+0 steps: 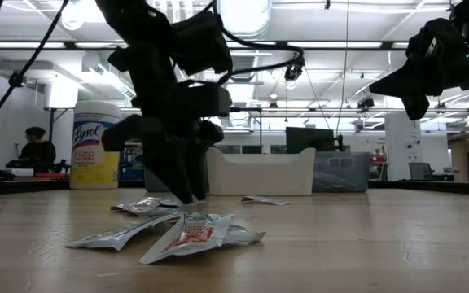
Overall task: Pick & Place First Aid Supplies
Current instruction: Put the alcohol pad into the middle black bin
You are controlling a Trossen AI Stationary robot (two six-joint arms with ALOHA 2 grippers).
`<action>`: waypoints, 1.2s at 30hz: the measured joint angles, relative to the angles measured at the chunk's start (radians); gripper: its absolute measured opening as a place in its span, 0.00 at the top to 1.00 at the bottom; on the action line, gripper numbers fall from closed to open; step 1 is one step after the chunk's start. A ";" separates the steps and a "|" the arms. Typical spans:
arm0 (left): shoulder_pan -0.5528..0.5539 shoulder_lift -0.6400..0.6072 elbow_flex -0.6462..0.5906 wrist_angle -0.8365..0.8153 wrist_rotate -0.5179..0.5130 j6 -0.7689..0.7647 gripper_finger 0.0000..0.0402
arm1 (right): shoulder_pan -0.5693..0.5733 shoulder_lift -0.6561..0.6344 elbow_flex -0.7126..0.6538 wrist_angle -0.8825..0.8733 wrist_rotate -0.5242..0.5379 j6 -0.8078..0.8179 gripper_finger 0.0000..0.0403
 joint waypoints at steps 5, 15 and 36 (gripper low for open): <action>0.004 0.018 0.003 0.000 0.005 0.000 0.66 | 0.000 0.001 0.000 0.001 0.000 0.000 0.98; 0.003 0.021 0.003 -0.005 0.011 0.001 0.91 | 0.000 0.001 0.000 0.000 0.000 0.000 0.98; 0.029 -0.086 0.274 -0.162 0.002 0.054 1.00 | 0.000 0.002 0.000 0.014 0.003 0.017 0.98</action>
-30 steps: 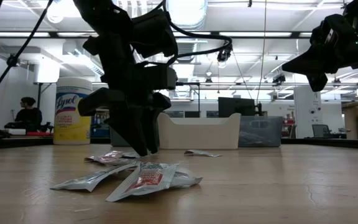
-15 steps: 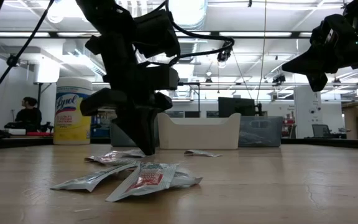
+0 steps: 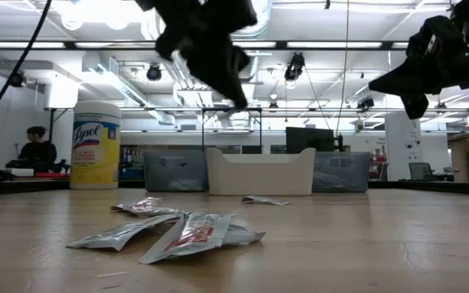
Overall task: Pick & Place First Aid Supplies
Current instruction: Put the alcohol pad into the middle black bin
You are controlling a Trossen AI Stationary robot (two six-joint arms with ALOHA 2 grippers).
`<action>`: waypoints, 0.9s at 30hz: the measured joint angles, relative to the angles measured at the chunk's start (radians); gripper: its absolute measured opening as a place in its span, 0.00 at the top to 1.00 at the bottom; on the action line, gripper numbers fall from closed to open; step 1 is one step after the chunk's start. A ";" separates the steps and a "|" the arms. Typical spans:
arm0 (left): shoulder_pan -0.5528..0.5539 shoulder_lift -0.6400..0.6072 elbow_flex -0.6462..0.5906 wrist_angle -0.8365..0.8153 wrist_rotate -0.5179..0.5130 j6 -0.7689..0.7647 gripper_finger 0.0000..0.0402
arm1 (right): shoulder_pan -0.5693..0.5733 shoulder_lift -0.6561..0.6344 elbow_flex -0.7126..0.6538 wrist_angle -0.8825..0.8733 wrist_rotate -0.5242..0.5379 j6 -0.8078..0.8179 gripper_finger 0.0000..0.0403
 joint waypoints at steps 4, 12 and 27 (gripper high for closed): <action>0.023 -0.050 0.049 -0.003 0.004 -0.031 1.00 | 0.000 0.000 0.000 0.041 0.000 0.013 0.98; 0.127 -0.118 0.132 0.068 -0.127 -0.113 1.00 | 0.000 0.000 0.000 0.070 -0.001 0.007 0.98; 0.400 0.028 0.152 0.370 -0.244 0.179 1.00 | 0.000 0.002 0.000 0.070 -0.001 0.005 0.98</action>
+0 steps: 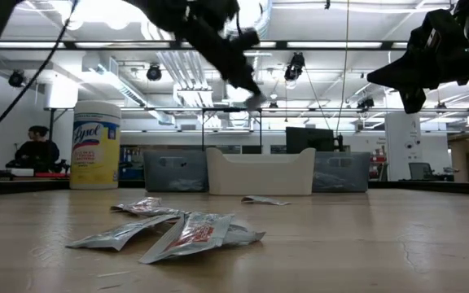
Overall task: Pick & Place First Aid Supplies
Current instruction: Put the alcohol pad into the middle black bin
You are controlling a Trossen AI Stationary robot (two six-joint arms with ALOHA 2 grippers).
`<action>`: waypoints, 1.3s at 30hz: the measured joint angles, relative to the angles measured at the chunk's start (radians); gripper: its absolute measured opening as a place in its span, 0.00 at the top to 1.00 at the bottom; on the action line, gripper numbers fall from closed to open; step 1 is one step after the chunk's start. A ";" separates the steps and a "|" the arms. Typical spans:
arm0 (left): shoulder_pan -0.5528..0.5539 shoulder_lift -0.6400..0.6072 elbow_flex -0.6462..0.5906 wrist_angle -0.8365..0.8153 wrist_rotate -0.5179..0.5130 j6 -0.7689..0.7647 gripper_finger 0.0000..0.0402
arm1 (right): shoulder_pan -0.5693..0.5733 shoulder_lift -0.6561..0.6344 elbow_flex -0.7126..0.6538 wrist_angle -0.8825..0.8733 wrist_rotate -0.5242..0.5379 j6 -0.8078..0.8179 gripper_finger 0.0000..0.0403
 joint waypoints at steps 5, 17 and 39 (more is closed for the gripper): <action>0.073 0.096 0.000 0.009 0.007 0.071 1.00 | 0.000 0.004 0.000 0.000 0.000 0.000 0.98; 0.183 0.254 0.086 -0.099 0.140 0.072 1.00 | 0.000 0.006 0.000 0.000 0.001 0.000 0.98; 0.223 0.344 0.184 -0.244 0.219 0.067 1.00 | 0.000 0.006 0.000 0.001 0.035 0.000 0.98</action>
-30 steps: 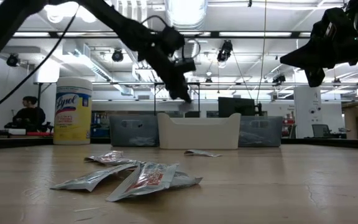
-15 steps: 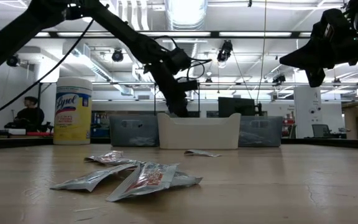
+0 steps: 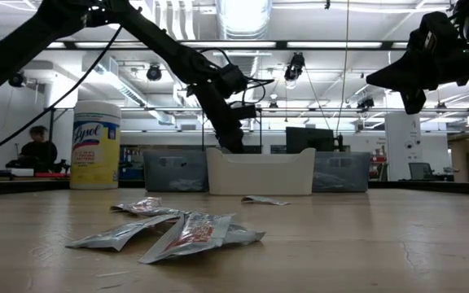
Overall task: Pick & Place First Aid Supplies
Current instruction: Put the alcohol pad into the middle black bin, then put the ointment pack into the white bin
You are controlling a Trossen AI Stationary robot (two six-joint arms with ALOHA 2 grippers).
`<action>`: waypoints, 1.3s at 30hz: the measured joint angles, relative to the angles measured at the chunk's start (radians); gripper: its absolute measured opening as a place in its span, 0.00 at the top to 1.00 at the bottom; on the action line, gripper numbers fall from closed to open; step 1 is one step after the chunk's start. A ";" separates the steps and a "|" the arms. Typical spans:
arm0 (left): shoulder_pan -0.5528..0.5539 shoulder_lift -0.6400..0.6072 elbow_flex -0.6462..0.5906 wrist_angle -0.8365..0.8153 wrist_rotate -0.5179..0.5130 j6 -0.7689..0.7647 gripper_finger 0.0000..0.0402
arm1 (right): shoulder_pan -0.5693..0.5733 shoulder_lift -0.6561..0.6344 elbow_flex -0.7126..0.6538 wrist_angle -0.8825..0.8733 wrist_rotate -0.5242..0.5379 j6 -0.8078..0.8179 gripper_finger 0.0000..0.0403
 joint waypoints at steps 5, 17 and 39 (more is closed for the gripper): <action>0.000 0.000 0.000 0.000 0.008 0.006 0.97 | 0.000 0.000 0.000 0.003 0.000 0.000 0.98; -0.031 -0.099 0.112 -0.223 -0.003 -0.101 0.76 | 0.000 0.000 0.000 0.006 0.000 0.003 0.98; -0.471 -0.667 -0.507 -0.374 0.238 -0.270 0.75 | 0.000 -0.002 0.000 0.007 0.000 0.003 0.98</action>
